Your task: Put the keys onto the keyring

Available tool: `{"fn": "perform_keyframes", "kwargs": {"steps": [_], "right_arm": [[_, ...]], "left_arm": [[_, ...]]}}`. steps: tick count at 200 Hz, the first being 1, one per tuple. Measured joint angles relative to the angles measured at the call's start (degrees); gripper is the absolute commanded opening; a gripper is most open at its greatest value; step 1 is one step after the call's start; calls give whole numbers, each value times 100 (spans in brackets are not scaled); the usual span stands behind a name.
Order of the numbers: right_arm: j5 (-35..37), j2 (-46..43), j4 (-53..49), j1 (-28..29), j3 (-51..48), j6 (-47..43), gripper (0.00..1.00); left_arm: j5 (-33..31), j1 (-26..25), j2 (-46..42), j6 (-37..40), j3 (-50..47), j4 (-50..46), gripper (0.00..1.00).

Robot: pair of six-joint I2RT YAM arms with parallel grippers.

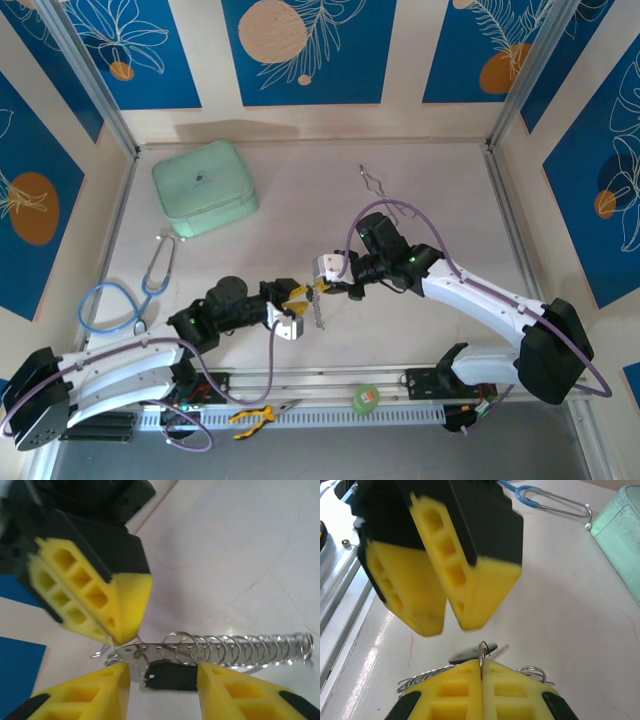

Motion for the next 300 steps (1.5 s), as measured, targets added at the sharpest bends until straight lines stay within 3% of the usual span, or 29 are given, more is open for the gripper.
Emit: {"fn": "perform_keyframes", "kwargs": {"steps": [32,67,117,173,193,260,300], "right_arm": [[-2,0,72,-11,0,13,0],[-4,-4,74,-9,0,15,0],[0,-4,74,24,0,-7,0],[0,-4,72,107,0,-11,0],[0,-4,72,118,0,-26,0],[24,-4,57,166,0,-74,0],[44,-4,28,195,0,-118,0]], "left_arm": [[-341,-11,-610,-1010,13,-271,43],[-776,7,-492,-2398,367,-933,47],[-247,376,68,-3453,778,-1379,45],[474,570,638,-3858,970,-1309,41],[651,573,745,-3926,970,-1224,34],[800,577,820,-3956,970,-911,33],[841,577,820,-3936,970,-831,25]]}}
